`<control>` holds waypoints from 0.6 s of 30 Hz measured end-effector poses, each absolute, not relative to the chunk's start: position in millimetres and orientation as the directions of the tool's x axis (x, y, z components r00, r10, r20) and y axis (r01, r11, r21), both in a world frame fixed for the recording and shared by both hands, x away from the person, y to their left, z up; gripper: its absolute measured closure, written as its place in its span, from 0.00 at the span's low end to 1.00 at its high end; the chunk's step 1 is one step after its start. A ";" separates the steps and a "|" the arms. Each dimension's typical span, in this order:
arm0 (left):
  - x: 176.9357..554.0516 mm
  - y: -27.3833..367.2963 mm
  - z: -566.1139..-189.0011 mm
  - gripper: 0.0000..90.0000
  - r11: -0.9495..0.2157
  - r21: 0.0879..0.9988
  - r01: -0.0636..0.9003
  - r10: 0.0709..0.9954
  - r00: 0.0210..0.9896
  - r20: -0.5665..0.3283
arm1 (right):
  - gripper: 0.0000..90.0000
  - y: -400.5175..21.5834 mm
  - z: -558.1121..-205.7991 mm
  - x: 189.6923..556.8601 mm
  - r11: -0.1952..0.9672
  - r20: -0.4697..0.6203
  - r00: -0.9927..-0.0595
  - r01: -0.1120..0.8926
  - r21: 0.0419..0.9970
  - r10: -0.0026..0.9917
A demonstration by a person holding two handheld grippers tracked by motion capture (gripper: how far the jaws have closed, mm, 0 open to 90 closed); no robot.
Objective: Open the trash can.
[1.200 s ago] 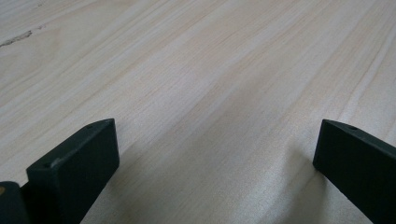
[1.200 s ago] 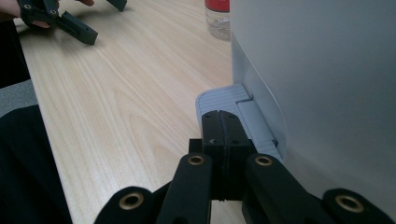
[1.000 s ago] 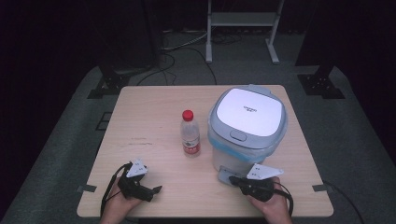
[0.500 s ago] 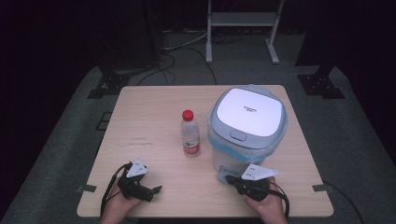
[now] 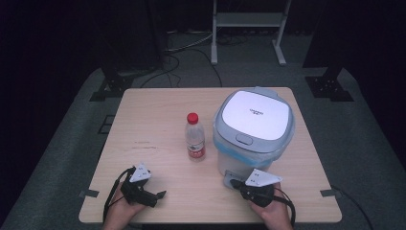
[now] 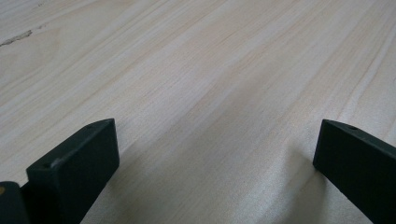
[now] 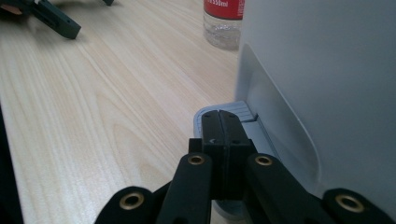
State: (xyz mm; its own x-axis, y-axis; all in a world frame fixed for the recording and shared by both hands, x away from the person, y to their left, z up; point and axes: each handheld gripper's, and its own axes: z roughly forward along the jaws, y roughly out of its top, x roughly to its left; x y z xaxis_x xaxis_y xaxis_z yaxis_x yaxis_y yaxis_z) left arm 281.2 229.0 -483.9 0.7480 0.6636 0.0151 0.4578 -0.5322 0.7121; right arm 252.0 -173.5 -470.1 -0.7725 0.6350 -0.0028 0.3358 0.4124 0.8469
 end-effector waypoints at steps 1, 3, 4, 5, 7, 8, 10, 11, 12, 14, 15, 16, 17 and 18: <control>281.1 229.0 -483.9 0.00 -0.532 0.712 0.458 0.664 0.748 0.015 | 1.00 -173.1 -470.5 251.5 0.418 -0.009 -0.774 0.332 0.846 0.633; 281.1 229.0 -483.9 0.00 -0.533 0.712 0.458 0.663 0.748 0.016 | 1.00 -173.2 -471.1 251.5 0.420 -0.013 -0.776 0.327 0.847 0.631; 281.1 228.9 -483.9 0.00 -0.532 0.712 0.458 0.664 0.748 0.015 | 1.00 -173.2 -471.3 251.4 0.422 -0.016 -0.777 0.325 0.846 0.630; 281.1 229.0 -483.9 0.00 -0.533 0.712 0.458 0.663 0.748 0.016 | 1.00 -173.0 -471.6 251.2 0.425 -0.021 -0.778 0.320 0.847 0.628; 281.1 229.0 -483.9 0.00 -0.533 0.712 0.458 0.663 0.748 0.016 | 1.00 -172.6 -472.8 250.5 0.433 -0.037 -0.779 0.308 0.847 0.627; 281.1 229.0 -483.9 0.00 -0.533 0.712 0.458 0.663 0.748 0.016 | 1.00 -172.8 -473.0 250.5 0.429 -0.032 -0.777 0.312 0.848 0.628; 281.1 229.0 -483.9 0.00 -0.533 0.712 0.458 0.663 0.748 0.016 | 1.00 -172.9 -473.1 250.3 0.425 -0.026 -0.777 0.316 0.848 0.629; 281.1 229.0 -483.9 0.00 -0.533 0.711 0.458 0.663 0.748 0.016 | 1.00 -173.1 -473.5 250.5 0.423 -0.024 -0.776 0.317 0.849 0.630; 281.1 229.0 -483.9 0.00 -0.533 0.712 0.458 0.663 0.748 0.016 | 1.00 -173.2 -473.6 250.6 0.419 -0.018 -0.776 0.321 0.849 0.631; 281.1 229.0 -483.9 0.00 -0.533 0.712 0.458 0.663 0.748 0.016 | 1.00 -172.9 -474.1 250.5 0.422 -0.025 -0.776 0.316 0.849 0.631; 281.1 229.0 -483.9 0.00 -0.533 0.712 0.458 0.663 0.748 0.016 | 1.00 -172.5 -474.2 250.1 0.424 -0.029 -0.775 0.314 0.849 0.631; 281.1 229.0 -483.9 0.00 -0.533 0.712 0.458 0.663 0.748 0.016 | 1.00 -172.3 -474.3 249.9 0.424 -0.030 -0.775 0.313 0.850 0.632; 281.1 229.0 -483.9 0.00 -0.533 0.712 0.458 0.664 0.748 0.016 | 1.00 -172.0 -474.5 249.6 0.427 -0.034 -0.774 0.311 0.849 0.633; 281.1 229.0 -483.9 0.00 -0.533 0.712 0.458 0.663 0.748 0.016 | 1.00 -172.0 -474.6 249.6 0.427 -0.034 -0.774 0.312 0.849 0.633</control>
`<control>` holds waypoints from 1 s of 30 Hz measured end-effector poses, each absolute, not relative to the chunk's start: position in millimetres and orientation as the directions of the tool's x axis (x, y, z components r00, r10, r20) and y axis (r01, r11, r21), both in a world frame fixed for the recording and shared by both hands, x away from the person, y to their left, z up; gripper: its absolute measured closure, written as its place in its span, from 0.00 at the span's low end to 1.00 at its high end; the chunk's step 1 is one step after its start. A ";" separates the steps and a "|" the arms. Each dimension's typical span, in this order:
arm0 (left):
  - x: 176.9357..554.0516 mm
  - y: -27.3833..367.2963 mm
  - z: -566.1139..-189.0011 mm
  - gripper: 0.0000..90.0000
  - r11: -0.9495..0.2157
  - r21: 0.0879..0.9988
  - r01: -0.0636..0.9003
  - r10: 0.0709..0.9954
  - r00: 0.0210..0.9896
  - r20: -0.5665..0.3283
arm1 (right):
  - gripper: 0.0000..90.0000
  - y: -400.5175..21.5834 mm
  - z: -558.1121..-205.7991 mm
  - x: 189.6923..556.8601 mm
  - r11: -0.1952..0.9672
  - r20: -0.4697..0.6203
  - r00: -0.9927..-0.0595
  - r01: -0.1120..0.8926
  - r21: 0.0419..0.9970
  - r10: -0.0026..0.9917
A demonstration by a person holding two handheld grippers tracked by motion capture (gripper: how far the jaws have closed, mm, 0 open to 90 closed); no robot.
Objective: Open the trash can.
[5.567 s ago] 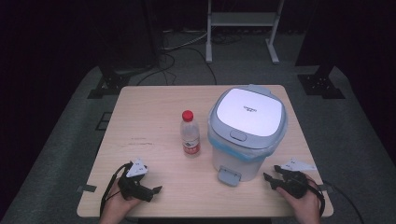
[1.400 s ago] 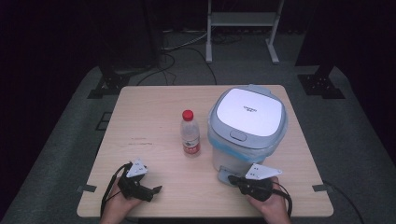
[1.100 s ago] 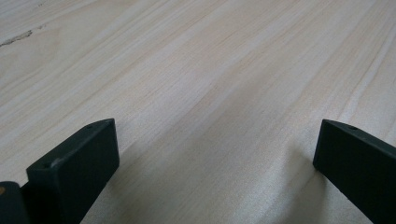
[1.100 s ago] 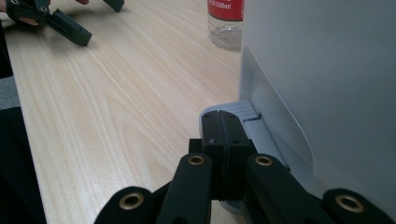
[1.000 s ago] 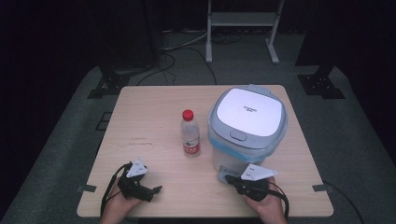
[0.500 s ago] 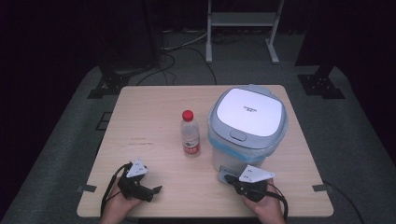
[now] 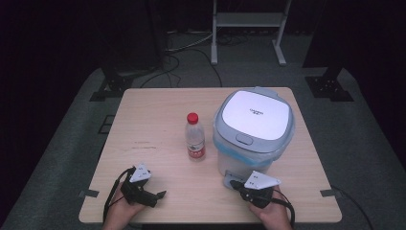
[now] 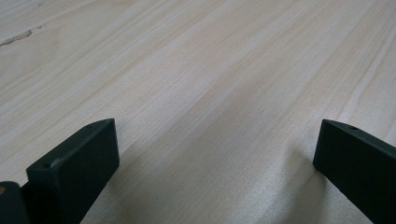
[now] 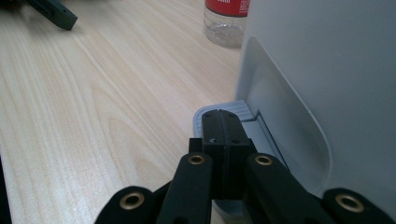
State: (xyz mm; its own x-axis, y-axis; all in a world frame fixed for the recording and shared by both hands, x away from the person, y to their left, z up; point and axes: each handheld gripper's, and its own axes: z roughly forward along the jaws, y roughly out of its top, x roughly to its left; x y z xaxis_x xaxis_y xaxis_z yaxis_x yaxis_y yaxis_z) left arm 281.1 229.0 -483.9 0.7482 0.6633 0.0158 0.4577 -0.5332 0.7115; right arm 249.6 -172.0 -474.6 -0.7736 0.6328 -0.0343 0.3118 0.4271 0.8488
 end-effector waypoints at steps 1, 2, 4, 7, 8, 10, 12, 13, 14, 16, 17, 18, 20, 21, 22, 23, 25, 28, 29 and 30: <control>281.1 229.0 -483.9 0.00 -0.533 0.712 0.458 0.663 0.748 0.016 | 1.00 -171.8 -474.8 249.3 0.427 -0.033 -0.772 0.315 0.848 0.634; 281.1 229.0 -483.9 0.00 -0.533 0.712 0.457 0.664 0.748 0.016 | 1.00 -171.8 -474.8 249.3 0.427 -0.033 -0.772 0.315 0.848 0.634; 281.1 229.0 -483.9 0.00 -0.533 0.712 0.458 0.664 0.748 0.016 | 1.00 -171.6 -475.0 249.1 0.427 -0.032 -0.771 0.317 0.847 0.636; 281.0 228.9 -483.9 0.00 -0.532 0.712 0.458 0.664 0.747 0.016 | 1.00 -171.4 -475.1 249.0 0.426 -0.031 -0.771 0.318 0.847 0.637; 280.9 228.9 -483.9 0.00 -0.532 0.712 0.458 0.664 0.747 0.016 | 1.00 -171.4 -475.2 249.1 0.426 -0.032 -0.770 0.317 0.847 0.637; 280.9 228.9 -483.9 0.00 -0.532 0.712 0.459 0.665 0.747 0.015 | 1.00 -171.5 -475.3 249.1 0.425 -0.031 -0.770 0.318 0.847 0.637; 280.8 228.9 -483.9 0.00 -0.532 0.712 0.458 0.665 0.747 0.015 | 1.00 -171.4 -475.6 249.3 0.425 -0.032 -0.769 0.318 0.847 0.638; 280.8 228.9 -483.9 0.00 -0.532 0.712 0.458 0.664 0.747 0.015 | 1.00 -171.2 -475.7 249.3 0.427 -0.033 -0.769 0.317 0.847 0.638; 280.8 228.9 -483.9 0.00 -0.532 0.712 0.458 0.665 0.747 0.015 | 1.00 -171.1 -475.7 249.3 0.427 -0.033 -0.769 0.318 0.846 0.638; 280.8 228.9 -483.9 0.00 -0.532 0.712 0.458 0.664 0.747 0.015 | 1.00 -171.1 -475.8 249.3 0.427 -0.032 -0.769 0.319 0.846 0.639; 280.8 228.9 -483.9 0.00 -0.532 0.712 0.459 0.665 0.747 0.015 | 1.00 -171.0 -475.9 249.4 0.428 -0.033 -0.769 0.319 0.845 0.639; 280.8 228.9 -483.9 0.00 -0.532 0.712 0.459 0.665 0.747 0.015 | 1.00 -170.9 -475.9 249.4 0.428 -0.033 -0.768 0.320 0.845 0.639; 280.8 228.9 -483.9 0.00 -0.532 0.712 0.459 0.665 0.747 0.015 | 1.00 -170.8 -476.0 249.3 0.430 -0.034 -0.768 0.321 0.844 0.640; 280.8 228.9 -483.9 0.00 -0.532 0.712 0.459 0.665 0.747 0.015 | 1.00 -170.8 -476.0 249.3 0.430 -0.034 -0.768 0.321 0.844 0.640; 280.7 228.8 -483.9 0.00 -0.531 0.712 0.459 0.665 0.747 0.015 | 1.00 -170.8 -476.1 249.3 0.430 -0.034 -0.768 0.321 0.844 0.640; 280.8 228.9 -483.9 0.00 -0.532 0.712 0.458 0.665 0.747 0.016 | 1.00 -170.9 -476.4 249.6 0.432 -0.037 -0.769 0.318 0.844 0.638; 280.7 228.8 -483.9 0.00 -0.531 0.712 0.459 0.665 0.747 0.015 | 1.00 -170.7 -476.6 249.5 0.433 -0.036 -0.768 0.321 0.842 0.640; 280.7 228.9 -483.9 0.00 -0.532 0.712 0.459 0.665 0.747 0.015 | 1.00 -170.4 -477.2 249.6 0.435 -0.038 -0.769 0.319 0.842 0.638; 280.7 228.9 -483.9 0.00 -0.532 0.712 0.459 0.665 0.747 0.015 | 1.00 -170.3 -477.3 249.6 0.437 -0.039 -0.768 0.320 0.841 0.639; 280.7 228.9 -483.9 0.00 -0.532 0.712 0.458 0.664 0.747 0.015 | 1.00 -170.3 -477.3 249.6 0.437 -0.039 -0.768 0.320 0.841 0.639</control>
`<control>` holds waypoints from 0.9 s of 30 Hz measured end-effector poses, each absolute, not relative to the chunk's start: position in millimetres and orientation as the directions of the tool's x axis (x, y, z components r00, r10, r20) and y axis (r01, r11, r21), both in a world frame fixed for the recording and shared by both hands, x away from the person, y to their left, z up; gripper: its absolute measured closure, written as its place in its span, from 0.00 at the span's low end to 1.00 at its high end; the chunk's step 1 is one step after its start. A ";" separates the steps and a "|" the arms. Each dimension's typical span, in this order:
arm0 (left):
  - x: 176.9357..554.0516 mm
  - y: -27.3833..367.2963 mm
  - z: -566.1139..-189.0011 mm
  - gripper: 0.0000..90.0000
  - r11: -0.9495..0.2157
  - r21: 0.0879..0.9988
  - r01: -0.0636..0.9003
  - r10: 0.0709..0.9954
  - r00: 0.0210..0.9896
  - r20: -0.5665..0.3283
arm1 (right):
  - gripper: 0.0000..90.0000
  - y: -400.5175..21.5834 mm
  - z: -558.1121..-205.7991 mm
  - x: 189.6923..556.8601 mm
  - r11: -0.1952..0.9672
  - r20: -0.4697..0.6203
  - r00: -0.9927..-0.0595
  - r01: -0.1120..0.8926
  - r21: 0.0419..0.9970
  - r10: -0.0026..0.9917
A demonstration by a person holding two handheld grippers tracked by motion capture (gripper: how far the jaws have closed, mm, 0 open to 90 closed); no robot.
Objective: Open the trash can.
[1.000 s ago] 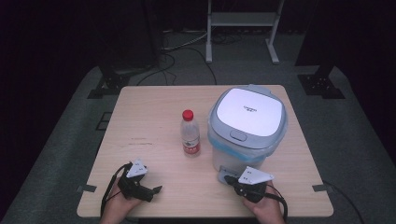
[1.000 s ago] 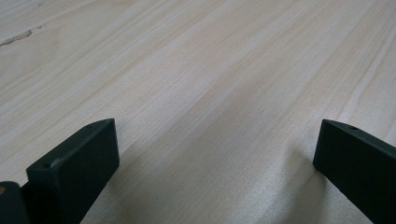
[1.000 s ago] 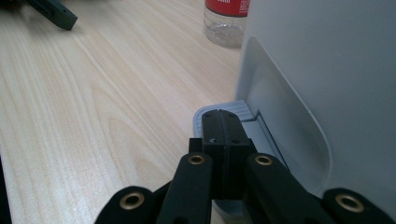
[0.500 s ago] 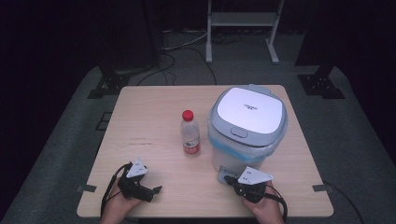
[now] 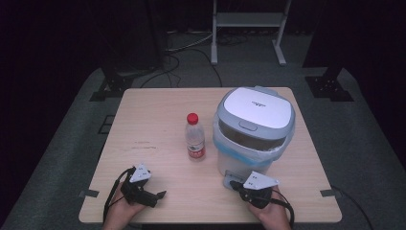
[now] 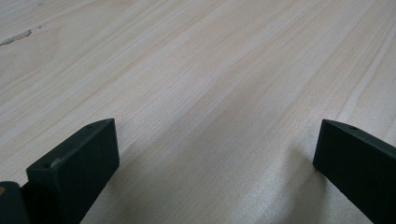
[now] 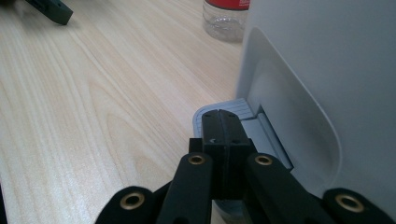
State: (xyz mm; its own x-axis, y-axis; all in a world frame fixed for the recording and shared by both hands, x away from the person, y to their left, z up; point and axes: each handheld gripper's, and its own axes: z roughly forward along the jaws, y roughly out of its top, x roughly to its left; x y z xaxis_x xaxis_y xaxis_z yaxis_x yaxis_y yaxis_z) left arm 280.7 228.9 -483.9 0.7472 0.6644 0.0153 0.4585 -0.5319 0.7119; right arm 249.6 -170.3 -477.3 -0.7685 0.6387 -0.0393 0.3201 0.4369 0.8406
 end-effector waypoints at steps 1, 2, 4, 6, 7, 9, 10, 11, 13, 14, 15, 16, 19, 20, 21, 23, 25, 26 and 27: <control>280.7 228.9 -483.9 0.00 -0.532 0.712 0.458 0.665 0.747 0.015 | 1.00 -170.2 -477.4 249.6 0.438 -0.040 -0.768 0.320 0.840 0.639; 280.7 228.9 -483.9 0.00 -0.532 0.712 0.458 0.665 0.747 0.015 | 1.00 -169.8 -478.0 249.4 0.439 -0.039 -0.768 0.322 0.839 0.639; 280.8 228.9 -484.0 0.00 -0.531 0.712 0.458 0.664 0.747 0.015 | 1.00 -169.6 -478.0 249.3 0.439 -0.039 -0.767 0.324 0.838 0.640; 280.8 228.9 -484.0 0.00 -0.531 0.712 0.458 0.664 0.747 0.015 | 1.00 -169.4 -478.8 249.5 0.444 -0.040 -0.768 0.326 0.835 0.639; 280.8 228.8 -484.0 0.00 -0.531 0.713 0.458 0.665 0.747 0.014 | 1.00 -169.4 -479.0 249.5 0.444 -0.040 -0.768 0.326 0.834 0.639; 280.8 228.8 -484.0 0.00 -0.531 0.713 0.458 0.664 0.748 0.014 | 1.00 -169.2 -479.5 249.7 0.446 -0.038 -0.768 0.329 0.832 0.639; 280.8 229.0 -483.9 0.00 -0.532 0.712 0.458 0.663 0.749 0.014 | 1.00 -169.1 -479.8 249.8 0.447 -0.038 -0.768 0.330 0.832 0.639; 280.9 229.1 -483.9 0.00 -0.533 0.712 0.457 0.662 0.749 0.014 | 1.00 -169.0 -480.1 250.0 0.448 -0.039 -0.768 0.331 0.831 0.640; 281.0 229.2 -483.9 0.00 -0.533 0.713 0.456 0.661 0.750 0.015 | 1.00 -168.7 -480.7 250.2 0.452 -0.040 -0.768 0.333 0.828 0.640; 281.0 229.2 -483.9 0.00 -0.533 0.713 0.456 0.661 0.750 0.015 | 1.00 -168.5 -481.1 250.3 0.453 -0.040 -0.768 0.334 0.826 0.639; 281.0 229.2 -484.0 0.00 -0.533 0.713 0.456 0.661 0.750 0.015 | 1.00 -168.5 -481.1 250.3 0.453 -0.040 -0.768 0.334 0.826 0.639; 281.0 229.3 -484.0 0.00 -0.533 0.713 0.455 0.661 0.751 0.015 | 1.00 -168.0 -482.1 250.5 0.457 -0.039 -0.768 0.338 0.823 0.639; 281.0 229.6 -484.0 0.00 -0.534 0.713 0.454 0.659 0.752 0.015 | 1.00 -168.0 -482.6 250.7 0.457 -0.039 -0.768 0.339 0.822 0.639; 280.8 229.8 -484.1 0.00 -0.532 0.714 0.454 0.660 0.751 0.015 | 1.00 -168.0 -482.6 250.6 0.455 -0.036 -0.768 0.341 0.823 0.640; 280.8 229.8 -484.1 0.00 -0.532 0.714 0.454 0.660 0.751 0.015 | 1.00 -168.0 -482.6 250.6 0.455 -0.036 -0.768 0.341 0.823 0.640; 280.9 229.9 -484.0 0.00 -0.533 0.714 0.454 0.660 0.751 0.015 | 1.00 -168.1 -482.7 250.9 0.455 -0.038 -0.768 0.339 0.823 0.639; 280.9 230.2 -483.9 0.00 -0.534 0.713 0.454 0.660 0.751 0.017 | 1.00 -168.1 -482.7 250.9 0.455 -0.037 -0.768 0.339 0.823 0.639; 280.8 230.3 -483.5 0.00 -0.536 0.714 0.451 0.661 0.750 0.022 | 1.00 -168.2 -482.7 250.9 0.455 -0.037 -0.768 0.339 0.823 0.639; 280.9 230.6 -483.2 0.00 -0.536 0.714 0.450 0.660 0.751 0.023 | 1.00 -168.3 -482.8 251.1 0.454 -0.036 -0.769 0.339 0.824 0.639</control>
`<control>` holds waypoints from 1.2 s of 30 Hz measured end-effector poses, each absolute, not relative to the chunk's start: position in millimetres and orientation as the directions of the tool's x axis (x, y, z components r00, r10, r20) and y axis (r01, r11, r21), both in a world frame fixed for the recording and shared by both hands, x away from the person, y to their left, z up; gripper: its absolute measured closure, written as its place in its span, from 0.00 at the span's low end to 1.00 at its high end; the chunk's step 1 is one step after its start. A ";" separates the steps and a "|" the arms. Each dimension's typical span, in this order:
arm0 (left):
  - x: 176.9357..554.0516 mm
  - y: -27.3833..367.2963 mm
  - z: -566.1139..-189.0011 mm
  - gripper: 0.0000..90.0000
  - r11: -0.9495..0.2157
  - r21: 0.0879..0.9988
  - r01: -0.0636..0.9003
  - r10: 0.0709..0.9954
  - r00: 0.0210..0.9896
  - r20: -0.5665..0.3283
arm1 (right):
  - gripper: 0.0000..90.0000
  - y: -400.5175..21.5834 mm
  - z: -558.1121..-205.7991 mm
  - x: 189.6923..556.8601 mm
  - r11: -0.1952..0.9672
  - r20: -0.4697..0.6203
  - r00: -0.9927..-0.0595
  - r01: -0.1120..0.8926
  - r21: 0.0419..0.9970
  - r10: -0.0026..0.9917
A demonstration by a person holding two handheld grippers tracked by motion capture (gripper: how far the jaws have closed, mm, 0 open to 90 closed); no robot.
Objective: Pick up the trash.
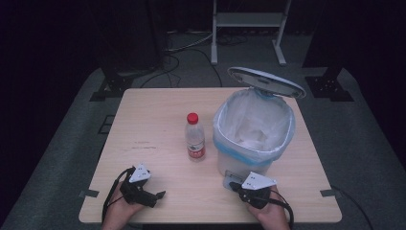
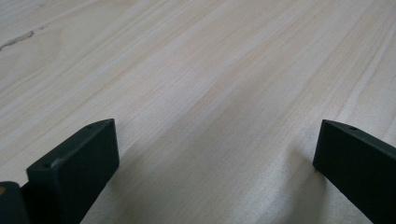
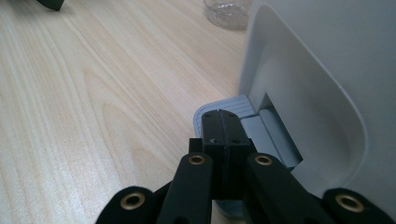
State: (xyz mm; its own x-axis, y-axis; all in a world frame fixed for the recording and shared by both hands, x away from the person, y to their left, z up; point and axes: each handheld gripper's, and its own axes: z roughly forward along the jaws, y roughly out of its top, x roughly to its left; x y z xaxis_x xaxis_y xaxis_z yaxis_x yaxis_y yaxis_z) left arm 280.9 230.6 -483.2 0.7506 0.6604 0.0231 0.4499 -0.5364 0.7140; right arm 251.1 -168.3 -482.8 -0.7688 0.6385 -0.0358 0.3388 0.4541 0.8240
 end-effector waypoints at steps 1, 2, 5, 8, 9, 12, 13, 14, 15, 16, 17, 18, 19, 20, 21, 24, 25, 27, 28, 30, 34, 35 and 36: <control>281.1 230.9 -483.0 0.00 -0.532 0.718 0.448 0.661 0.750 0.022 | 1.00 -168.3 -482.8 251.2 0.454 -0.035 -0.769 0.339 0.824 0.638; 281.3 231.5 -482.5 0.00 -0.532 0.719 0.447 0.660 0.751 0.021 | 1.00 -168.5 -482.7 251.4 0.454 -0.034 -0.770 0.339 0.824 0.638; 281.0 232.2 -481.1 0.00 -0.527 0.723 0.446 0.658 0.753 0.014 | 1.00 -168.7 -482.8 251.7 0.455 -0.035 -0.772 0.337 0.824 0.635; 280.9 231.5 -477.6 0.00 -0.522 0.731 0.439 0.648 0.762 0.005 | 1.00 -168.9 -482.7 251.9 0.453 -0.030 -0.773 0.340 0.824 0.634; 281.2 231.4 -476.3 0.00 -0.523 0.732 0.436 0.646 0.764 0.007 | 1.00 -168.8 -482.8 251.8 0.455 -0.034 -0.773 0.337 0.824 0.633; 283.0 231.0 -471.1 0.00 -0.516 0.741 0.429 0.640 0.768 0.001 | 1.00 -168.1 -482.7 250.6 0.461 -0.042 -0.772 0.334 0.822 0.634; 283.8 231.0 -469.6 0.00 -0.516 0.742 0.429 0.639 0.769 -0.001 | 1.00 -167.9 -482.7 250.4 0.463 -0.045 -0.773 0.332 0.822 0.633; 284.5 230.9 -468.1 0.00 -0.513 0.744 0.428 0.637 0.771 -0.004 | 1.00 -168.0 -482.7 250.5 0.464 -0.047 -0.774 0.330 0.822 0.632; 285.1 231.0 -466.7 0.00 -0.512 0.747 0.425 0.634 0.773 -0.005 | 1.00 -168.1 -482.7 250.7 0.463 -0.044 -0.774 0.331 0.822 0.632; 285.8 231.1 -465.4 0.00 -0.508 0.750 0.423 0.632 0.775 -0.009 | 1.00 -168.2 -482.7 250.9 0.463 -0.044 -0.775 0.330 0.823 0.631; 286.3 231.3 -464.4 0.00 -0.509 0.751 0.420 0.630 0.777 -0.008 | 1.00 -168.3 -482.7 250.9 0.462 -0.043 -0.775 0.331 0.823 0.631; 287.1 231.4 -462.6 0.00 -0.503 0.756 0.419 0.627 0.779 -0.014 | 1.00 -168.3 -482.7 251.0 0.462 -0.043 -0.775 0.331 0.823 0.631; 287.6 231.7 -461.5 0.00 -0.505 0.756 0.417 0.625 0.781 -0.013 | 1.00 -168.2 -482.7 250.8 0.463 -0.043 -0.774 0.331 0.822 0.631; 287.9 232.0 -460.5 0.00 -0.498 0.762 0.415 0.623 0.782 -0.019 | 1.00 -168.1 -482.7 250.8 0.462 -0.043 -0.774 0.331 0.822 0.631; 288.4 232.2 -460.0 0.00 -0.488 0.769 0.414 0.623 0.782 -0.025 | 1.00 -168.3 -482.7 250.9 0.463 -0.043 -0.775 0.331 0.823 0.631; 290.7 232.2 -456.5 0.00 -0.489 0.769 0.412 0.618 0.785 -0.027 | 1.00 -168.6 -482.8 251.4 0.461 -0.041 -0.775 0.331 0.823 0.630; 291.1 232.0 -455.4 0.00 -0.488 0.769 0.412 0.618 0.786 -0.029 | 1.00 -168.7 -482.7 251.4 0.461 -0.041 -0.776 0.331 0.823 0.630; 292.7 231.5 -452.3 0.00 -0.491 0.771 0.406 0.612 0.790 -0.026 | 1.00 -168.6 -482.7 251.4 0.461 -0.041 -0.775 0.331 0.824 0.630; 293.5 231.1 -450.7 0.00 -0.489 0.774 0.403 0.612 0.790 -0.025 | 1.00 -168.5 -482.8 251.3 0.461 -0.042 -0.775 0.331 0.823 0.630; 294.6 231.3 -448.7 0.00 -0.480 0.780 0.401 0.609 0.792 -0.033 | 1.00 -168.5 -482.8 251.3 0.461 -0.042 -0.775 0.331 0.823 0.631; 297.5 230.7 -442.8 0.00 -0.474 0.788 0.392 0.608 0.793 -0.029 | 1.00 -168.5 -482.8 251.3 0.461 -0.042 -0.775 0.331 0.823 0.630; 298.4 230.4 -441.3 0.00 -0.470 0.792 0.389 0.608 0.794 -0.030 | 1.00 -168.6 -482.8 251.3 0.461 -0.042 -0.775 0.331 0.824 0.630; 299.3 230.2 -439.8 0.00 -0.469 0.793 0.388 0.606 0.795 -0.030 | 1.00 -168.6 -482.7 251.4 0.461 -0.041 -0.775 0.331 0.824 0.630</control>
